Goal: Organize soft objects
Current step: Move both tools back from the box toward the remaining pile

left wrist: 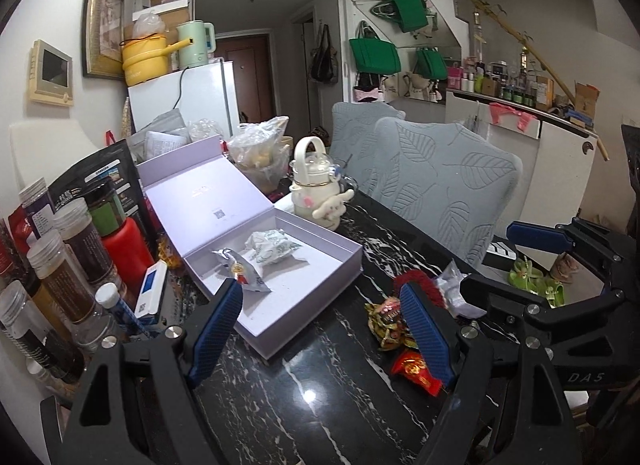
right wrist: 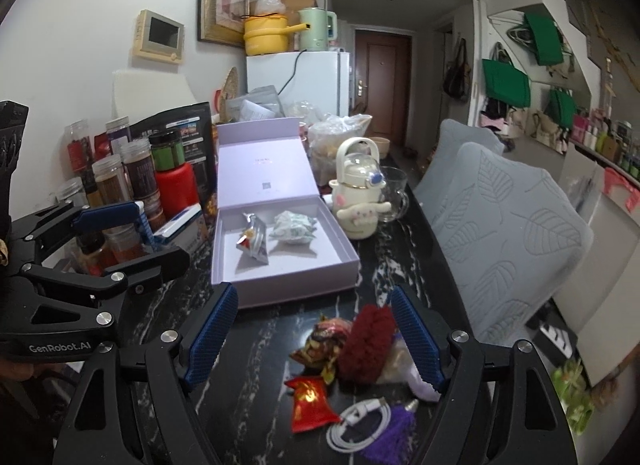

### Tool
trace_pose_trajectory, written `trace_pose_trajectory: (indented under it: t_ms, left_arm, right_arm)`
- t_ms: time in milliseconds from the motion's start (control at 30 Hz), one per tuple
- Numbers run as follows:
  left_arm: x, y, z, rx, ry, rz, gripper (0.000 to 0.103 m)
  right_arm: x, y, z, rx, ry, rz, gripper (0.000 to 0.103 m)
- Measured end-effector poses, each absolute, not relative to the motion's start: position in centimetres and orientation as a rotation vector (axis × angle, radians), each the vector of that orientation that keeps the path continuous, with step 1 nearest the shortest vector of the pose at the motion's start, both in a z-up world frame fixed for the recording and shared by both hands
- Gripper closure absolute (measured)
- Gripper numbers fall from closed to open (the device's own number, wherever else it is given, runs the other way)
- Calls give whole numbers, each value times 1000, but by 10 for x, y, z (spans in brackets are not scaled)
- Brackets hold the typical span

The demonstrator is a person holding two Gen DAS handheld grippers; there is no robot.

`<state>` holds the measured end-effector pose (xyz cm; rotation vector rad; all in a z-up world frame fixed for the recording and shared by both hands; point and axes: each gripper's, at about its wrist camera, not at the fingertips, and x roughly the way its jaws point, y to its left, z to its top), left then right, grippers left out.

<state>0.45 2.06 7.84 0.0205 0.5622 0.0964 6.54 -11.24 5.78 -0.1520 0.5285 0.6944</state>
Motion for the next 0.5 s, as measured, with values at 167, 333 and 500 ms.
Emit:
trace_pose_trajectory:
  t_ms: [167,333,500]
  left_arm:
    - [2,8,75,25,568,50,22]
    - [-1,-4,74,36,542,10,22]
    - [5,-15,65,40,565,-30,22]
  right_arm:
    - [57,-127,55,-145,535,659,23]
    - [51,-142,49,-136,549,621,22]
    - [50,-156,37,-123,581,577,22]
